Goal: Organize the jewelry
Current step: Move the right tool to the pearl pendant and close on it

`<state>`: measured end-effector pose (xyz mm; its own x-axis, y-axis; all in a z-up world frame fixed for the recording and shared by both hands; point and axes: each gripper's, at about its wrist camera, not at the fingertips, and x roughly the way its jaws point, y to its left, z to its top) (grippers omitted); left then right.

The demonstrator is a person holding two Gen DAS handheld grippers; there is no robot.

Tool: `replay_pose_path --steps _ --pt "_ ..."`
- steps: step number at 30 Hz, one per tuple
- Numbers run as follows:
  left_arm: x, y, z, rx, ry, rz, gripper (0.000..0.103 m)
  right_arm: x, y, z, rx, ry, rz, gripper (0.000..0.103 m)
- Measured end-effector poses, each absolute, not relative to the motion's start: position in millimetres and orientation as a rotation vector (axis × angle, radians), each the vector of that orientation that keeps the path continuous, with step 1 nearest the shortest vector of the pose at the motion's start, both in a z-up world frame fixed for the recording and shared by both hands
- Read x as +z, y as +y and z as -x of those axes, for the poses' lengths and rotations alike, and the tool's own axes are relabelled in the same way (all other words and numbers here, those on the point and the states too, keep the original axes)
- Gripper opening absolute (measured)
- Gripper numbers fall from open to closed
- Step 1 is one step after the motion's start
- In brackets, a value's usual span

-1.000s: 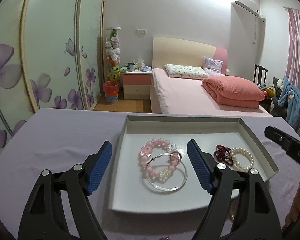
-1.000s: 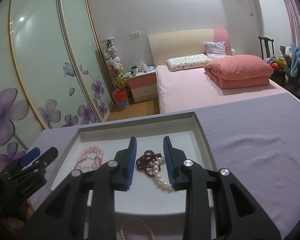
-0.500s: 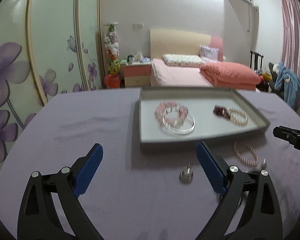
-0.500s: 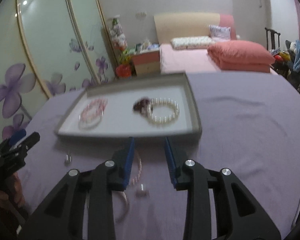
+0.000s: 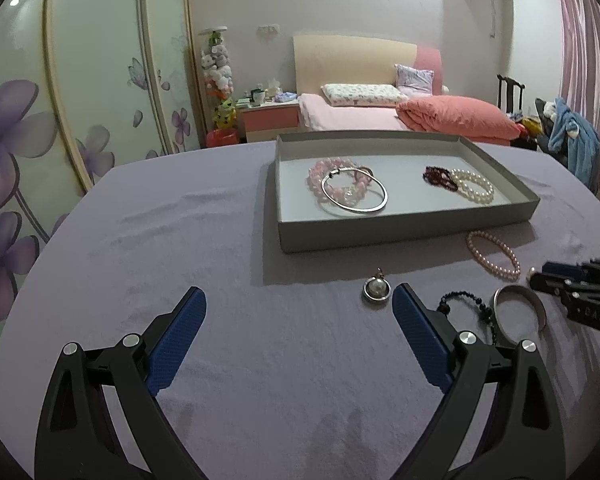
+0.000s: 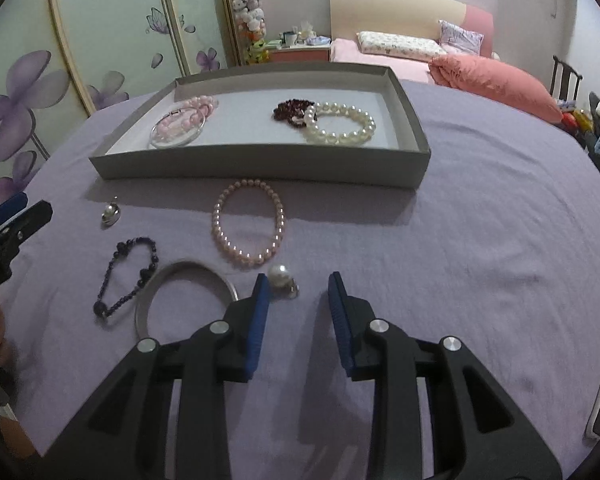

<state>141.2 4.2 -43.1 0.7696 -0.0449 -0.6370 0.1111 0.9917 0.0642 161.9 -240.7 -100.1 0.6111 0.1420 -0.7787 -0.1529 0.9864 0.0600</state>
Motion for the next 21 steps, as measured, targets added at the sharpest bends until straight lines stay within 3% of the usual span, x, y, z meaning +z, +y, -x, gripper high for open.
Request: replay_pose_path --steps 4,8,15,21 --pt "-47.0 -2.1 -143.6 -0.102 0.704 -0.127 0.093 -100.8 -234.0 -165.1 0.177 0.895 0.062 0.031" --pt "-51.1 -7.8 -147.2 -0.118 0.729 -0.131 0.088 -100.4 -230.7 -164.5 0.189 0.885 0.081 0.015" --pt "-59.3 -19.8 -158.4 -0.141 0.787 -0.142 0.075 -99.5 -237.7 -166.1 0.145 0.880 0.066 0.015" --pt "-65.5 -32.9 -169.1 -0.151 0.827 -0.164 0.074 -99.4 -248.7 -168.4 0.123 0.882 0.030 0.015"
